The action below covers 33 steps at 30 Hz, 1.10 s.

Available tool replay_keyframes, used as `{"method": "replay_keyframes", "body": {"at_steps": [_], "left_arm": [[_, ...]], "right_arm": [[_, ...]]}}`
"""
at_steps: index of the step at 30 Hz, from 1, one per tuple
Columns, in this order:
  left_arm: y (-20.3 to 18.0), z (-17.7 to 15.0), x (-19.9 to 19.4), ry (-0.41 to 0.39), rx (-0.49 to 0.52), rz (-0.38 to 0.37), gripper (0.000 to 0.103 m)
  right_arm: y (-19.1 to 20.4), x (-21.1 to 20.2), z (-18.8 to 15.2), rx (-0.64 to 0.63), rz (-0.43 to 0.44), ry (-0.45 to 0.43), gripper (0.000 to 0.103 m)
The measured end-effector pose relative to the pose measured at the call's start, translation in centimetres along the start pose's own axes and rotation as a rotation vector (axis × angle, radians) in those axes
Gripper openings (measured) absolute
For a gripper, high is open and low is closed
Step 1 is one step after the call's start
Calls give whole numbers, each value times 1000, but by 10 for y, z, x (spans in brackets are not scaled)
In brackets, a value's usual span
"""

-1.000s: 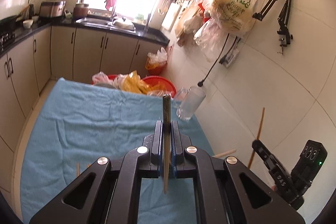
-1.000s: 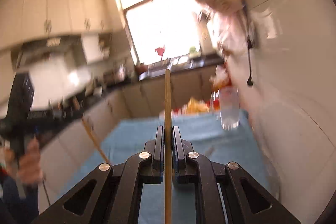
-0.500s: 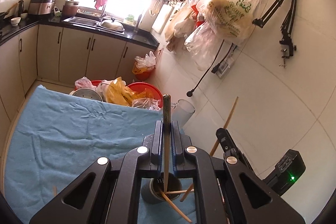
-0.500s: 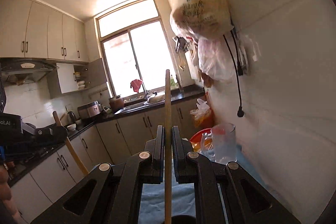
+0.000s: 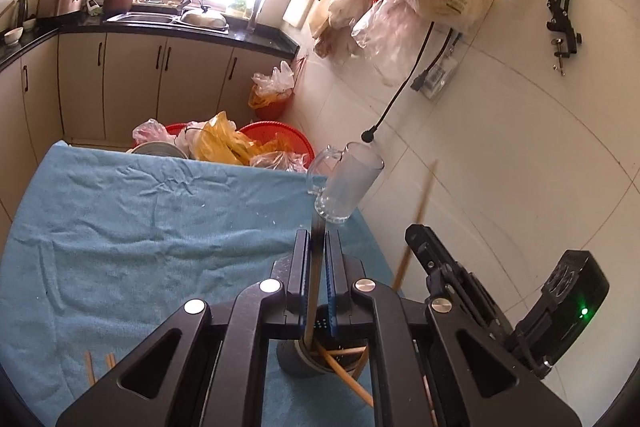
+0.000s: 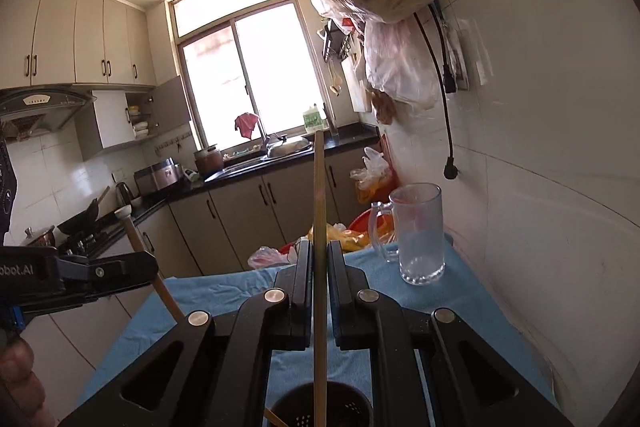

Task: Organize utensils
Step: 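Open both tools to drop the chopsticks into the black holder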

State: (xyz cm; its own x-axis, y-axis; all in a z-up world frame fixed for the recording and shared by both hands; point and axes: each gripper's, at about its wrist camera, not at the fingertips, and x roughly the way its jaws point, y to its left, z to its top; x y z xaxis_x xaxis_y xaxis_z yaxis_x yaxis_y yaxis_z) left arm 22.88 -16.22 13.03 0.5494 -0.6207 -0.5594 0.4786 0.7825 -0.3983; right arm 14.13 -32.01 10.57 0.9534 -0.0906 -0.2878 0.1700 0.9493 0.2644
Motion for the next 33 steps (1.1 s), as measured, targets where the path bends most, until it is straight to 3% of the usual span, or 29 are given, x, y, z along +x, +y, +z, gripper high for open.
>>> {"method": "replay_keyframes", "body": {"at_steps": [2, 11, 16, 18, 19, 20, 23, 29, 30, 31, 32, 33], "left_arm": [[2, 0, 1, 8, -6, -3, 10], [3, -5, -2, 19, -3, 7, 14], [14, -13, -5, 24, -8, 7, 22], [20, -15, -6, 27, -18, 10, 23], [24, -16, -8, 29, -28, 5, 23], [27, -17, -9, 28, -36, 2, 23], [34, -21, -18, 11, -49, 1, 23], [45, -32, -34, 3, -80, 1, 26], [48, -36, -37, 8, -84, 3, 26], [50, -39, -39, 11, -84, 5, 26], [51, -41, -42, 13, -83, 6, 26], [54, -46, -45, 15, -82, 11, 26]], "right_arm": [[-3, 0, 2, 6, 1, 15, 24], [-11, -10, 8, 32, 26, 30, 21], [-21, -42, 10, 52, 142, 114, 22], [-23, -57, 8, 29, 185, 149, 31], [-24, -63, 4, -11, 194, 199, 38], [-25, -65, -2, -43, 200, 257, 39], [-31, -57, -24, -85, 189, 431, 41], [-39, -9, -75, -100, 123, 674, 41], [-41, 0, -81, -99, 123, 715, 41], [-43, 7, -87, -93, 115, 737, 30], [-45, 14, -94, -78, 125, 759, 9], [-46, 18, -99, -74, 137, 783, 7]]}}
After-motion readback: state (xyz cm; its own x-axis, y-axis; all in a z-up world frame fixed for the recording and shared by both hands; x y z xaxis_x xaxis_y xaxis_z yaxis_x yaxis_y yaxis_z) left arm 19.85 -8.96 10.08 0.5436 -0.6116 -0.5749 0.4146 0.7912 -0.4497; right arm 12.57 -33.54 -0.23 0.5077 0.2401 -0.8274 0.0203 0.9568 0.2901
